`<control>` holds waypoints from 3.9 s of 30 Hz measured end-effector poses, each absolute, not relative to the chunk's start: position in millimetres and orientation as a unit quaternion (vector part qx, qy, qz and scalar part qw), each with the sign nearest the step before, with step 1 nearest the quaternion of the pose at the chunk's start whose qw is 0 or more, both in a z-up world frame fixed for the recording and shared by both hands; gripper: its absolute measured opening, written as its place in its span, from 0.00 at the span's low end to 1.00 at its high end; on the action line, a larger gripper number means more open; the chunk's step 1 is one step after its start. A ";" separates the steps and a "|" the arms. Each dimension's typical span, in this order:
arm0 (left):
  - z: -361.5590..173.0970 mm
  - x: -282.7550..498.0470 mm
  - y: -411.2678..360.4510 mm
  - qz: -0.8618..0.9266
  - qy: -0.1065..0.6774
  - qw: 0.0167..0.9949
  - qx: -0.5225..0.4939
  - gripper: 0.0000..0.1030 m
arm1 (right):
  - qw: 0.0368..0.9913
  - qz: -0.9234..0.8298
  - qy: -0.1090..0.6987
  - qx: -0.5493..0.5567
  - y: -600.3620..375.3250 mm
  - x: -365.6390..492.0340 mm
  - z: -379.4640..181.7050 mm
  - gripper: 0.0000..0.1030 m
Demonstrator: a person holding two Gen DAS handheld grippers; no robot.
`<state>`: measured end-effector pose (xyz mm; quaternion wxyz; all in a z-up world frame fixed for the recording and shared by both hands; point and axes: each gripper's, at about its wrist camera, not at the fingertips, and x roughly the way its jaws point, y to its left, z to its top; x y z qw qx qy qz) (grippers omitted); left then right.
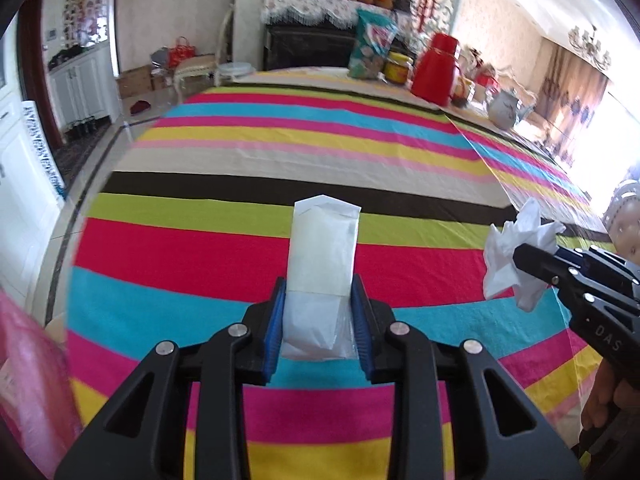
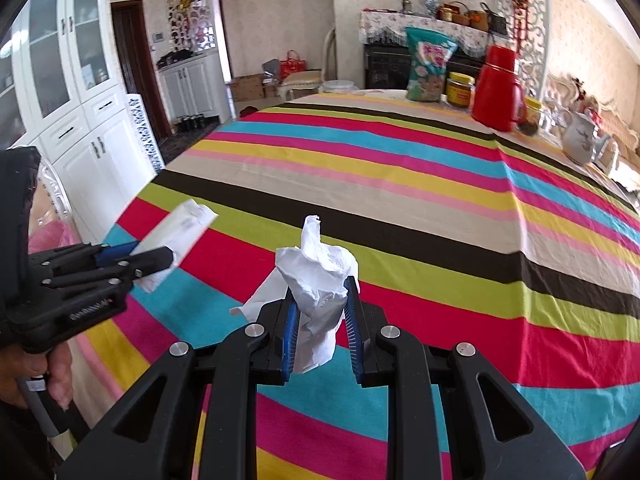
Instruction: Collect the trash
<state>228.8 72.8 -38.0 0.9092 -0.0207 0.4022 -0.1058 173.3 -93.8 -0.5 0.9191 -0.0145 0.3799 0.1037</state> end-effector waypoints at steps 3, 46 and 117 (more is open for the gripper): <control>-28.0 213.9 92.6 -0.087 0.392 0.916 -0.029 0.29 | 0.920 0.116 0.375 -0.025 -77.7 171.0 4.4 0.21; 49.4 18.7 395.4 0.196 0.298 0.925 -0.131 0.30 | 0.865 0.358 0.330 -0.120 232.3 129.6 56.8 0.21; 27.9 -62.1 336.8 0.247 0.315 0.905 -0.144 0.95 | 0.855 0.409 0.300 -0.106 225.7 72.6 21.2 0.82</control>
